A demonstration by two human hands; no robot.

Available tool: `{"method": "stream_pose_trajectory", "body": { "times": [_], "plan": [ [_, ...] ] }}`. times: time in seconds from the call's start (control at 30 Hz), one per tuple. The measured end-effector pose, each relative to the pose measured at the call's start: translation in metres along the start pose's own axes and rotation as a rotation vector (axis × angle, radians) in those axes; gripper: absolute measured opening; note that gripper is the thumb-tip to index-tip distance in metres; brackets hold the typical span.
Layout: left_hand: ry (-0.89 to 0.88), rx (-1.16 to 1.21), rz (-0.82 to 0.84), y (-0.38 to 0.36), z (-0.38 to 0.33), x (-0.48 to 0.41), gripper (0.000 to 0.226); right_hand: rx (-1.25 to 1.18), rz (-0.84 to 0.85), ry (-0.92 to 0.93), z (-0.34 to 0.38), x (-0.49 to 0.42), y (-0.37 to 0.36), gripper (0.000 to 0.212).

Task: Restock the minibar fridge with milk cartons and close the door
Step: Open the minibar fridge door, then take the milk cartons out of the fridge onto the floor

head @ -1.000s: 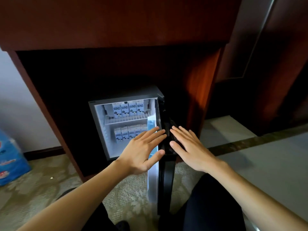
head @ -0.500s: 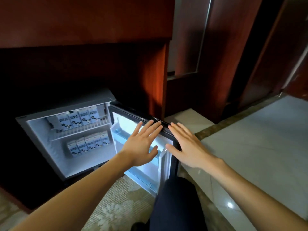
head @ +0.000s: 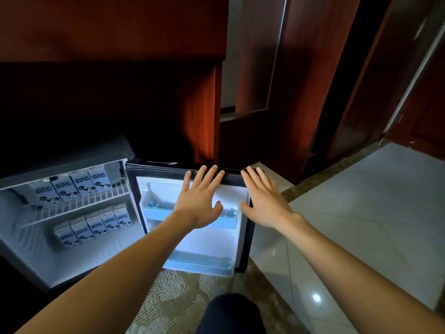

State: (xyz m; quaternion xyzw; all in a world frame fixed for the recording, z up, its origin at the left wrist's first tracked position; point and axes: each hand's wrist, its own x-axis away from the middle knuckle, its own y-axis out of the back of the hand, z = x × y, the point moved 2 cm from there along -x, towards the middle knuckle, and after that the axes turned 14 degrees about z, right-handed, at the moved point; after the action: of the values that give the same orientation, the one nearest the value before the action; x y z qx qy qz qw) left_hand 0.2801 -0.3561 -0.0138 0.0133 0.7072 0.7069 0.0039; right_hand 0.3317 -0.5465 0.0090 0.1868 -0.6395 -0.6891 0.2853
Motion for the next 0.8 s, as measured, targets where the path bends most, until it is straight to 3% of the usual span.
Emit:
{"method": "stream_pose_trajectory", "body": {
  "times": [0.13, 0.23, 0.8],
  "plan": [
    [-0.022, -0.012, 0.007, 0.004, 0.004, -0.006, 0.078, 0.02, 0.01, -0.031, 0.002, -0.007, 0.003, 0.082],
    [-0.047, -0.029, -0.09, 0.013, 0.016, 0.003, 0.074, 0.039, -0.044, 0.007, 0.012, -0.003, 0.005, 0.078],
    [0.23, -0.011, -0.028, 0.007, 0.143, 0.195, 0.069, -0.004, -0.022, 0.38, 0.186, 0.005, -0.006, 0.065]
  ]
}}
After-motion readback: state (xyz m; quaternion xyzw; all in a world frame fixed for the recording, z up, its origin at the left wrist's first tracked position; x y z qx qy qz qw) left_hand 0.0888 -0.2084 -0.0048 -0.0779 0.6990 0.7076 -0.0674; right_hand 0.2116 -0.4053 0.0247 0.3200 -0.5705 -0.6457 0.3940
